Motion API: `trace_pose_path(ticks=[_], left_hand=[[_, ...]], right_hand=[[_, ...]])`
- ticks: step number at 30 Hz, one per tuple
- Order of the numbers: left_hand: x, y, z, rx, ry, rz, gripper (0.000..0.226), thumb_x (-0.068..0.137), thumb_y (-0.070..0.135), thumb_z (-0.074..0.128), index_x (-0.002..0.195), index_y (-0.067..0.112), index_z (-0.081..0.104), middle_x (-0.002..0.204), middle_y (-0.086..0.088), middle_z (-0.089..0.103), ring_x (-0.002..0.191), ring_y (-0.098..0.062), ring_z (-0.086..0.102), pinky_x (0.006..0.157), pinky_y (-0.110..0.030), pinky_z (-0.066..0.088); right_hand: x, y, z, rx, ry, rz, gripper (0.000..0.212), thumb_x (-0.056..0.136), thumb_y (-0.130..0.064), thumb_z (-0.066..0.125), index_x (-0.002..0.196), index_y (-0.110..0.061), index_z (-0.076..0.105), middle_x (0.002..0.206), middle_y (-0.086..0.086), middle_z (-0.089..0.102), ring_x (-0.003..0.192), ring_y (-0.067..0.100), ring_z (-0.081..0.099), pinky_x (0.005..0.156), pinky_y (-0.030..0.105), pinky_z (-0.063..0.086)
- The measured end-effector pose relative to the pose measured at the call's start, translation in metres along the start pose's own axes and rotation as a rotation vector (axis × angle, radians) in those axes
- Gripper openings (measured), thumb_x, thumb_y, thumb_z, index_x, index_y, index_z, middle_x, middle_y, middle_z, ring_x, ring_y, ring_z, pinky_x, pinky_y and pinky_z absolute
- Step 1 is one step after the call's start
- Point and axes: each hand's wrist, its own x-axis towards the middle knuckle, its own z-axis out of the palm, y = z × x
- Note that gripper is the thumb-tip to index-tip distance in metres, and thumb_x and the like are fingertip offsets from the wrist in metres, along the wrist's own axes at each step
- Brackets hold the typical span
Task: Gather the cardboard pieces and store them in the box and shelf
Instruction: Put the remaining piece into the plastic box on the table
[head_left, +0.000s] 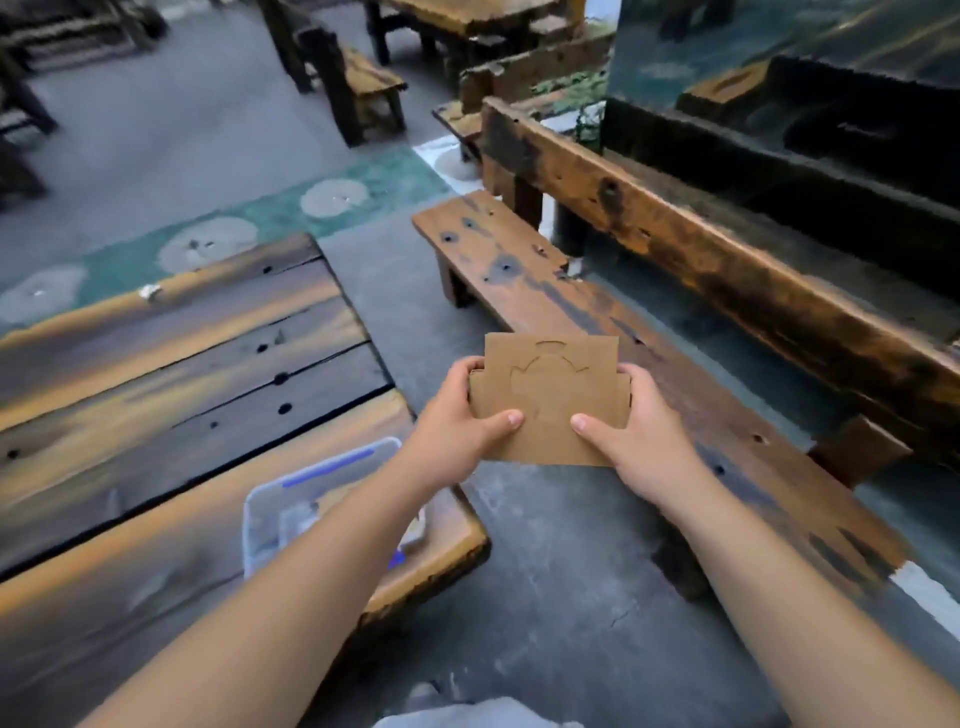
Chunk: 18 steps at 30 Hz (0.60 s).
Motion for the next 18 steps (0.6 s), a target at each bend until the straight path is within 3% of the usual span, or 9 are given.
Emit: trace_pose_path(ticks=[6, 11, 15, 18], left_hand=[[-0.035, -0.043, -0.096, 0.049, 0.252, -0.114, 0.067, 0.070, 0.043, 0.072, 0.128, 0.033, 0.040, 0.115, 0.001, 0.060, 0.104, -0.022, 0.061, 0.088, -0.048, 0.053], [-0.046, -0.075, -0.153, 0.040, 0.346, -0.170, 0.062, 0.079, 0.033, 0.075, 0.131, 0.031, 0.040, 0.115, 0.005, 0.060, 0.102, -0.017, 0.062, 0.086, -0.046, 0.056], [-0.046, -0.114, -0.188, -0.008, 0.339, -0.242, 0.056, 0.078, 0.033, 0.076, 0.123, 0.034, 0.042, 0.116, 0.002, 0.062, 0.099, -0.016, 0.064, 0.081, -0.041, 0.059], [-0.041, -0.142, -0.194, -0.014, 0.320, -0.283, 0.058, 0.078, 0.028, 0.077, 0.125, 0.028, 0.043, 0.120, -0.001, 0.062, 0.105, -0.019, 0.063, 0.089, -0.043, 0.055]], right_hand=[[0.023, -0.044, 0.104, -0.087, -0.243, -0.100, 0.068, 0.079, -0.035, 0.076, 0.135, -0.029, 0.037, 0.116, -0.009, 0.054, 0.104, 0.012, 0.055, 0.088, 0.032, 0.046], [0.032, -0.069, 0.174, -0.128, -0.335, -0.122, 0.066, 0.080, -0.037, 0.075, 0.134, -0.030, 0.038, 0.110, -0.012, 0.054, 0.097, 0.009, 0.054, 0.074, 0.025, 0.046], [0.037, -0.072, 0.230, -0.074, -0.397, -0.026, 0.064, 0.079, -0.030, 0.077, 0.132, -0.027, 0.041, 0.107, -0.012, 0.057, 0.097, 0.008, 0.058, 0.083, 0.031, 0.052], [0.038, -0.056, 0.254, 0.007, -0.437, 0.117, 0.064, 0.079, -0.023, 0.078, 0.132, -0.027, 0.041, 0.105, -0.015, 0.058, 0.089, 0.002, 0.059, 0.066, 0.018, 0.048]])
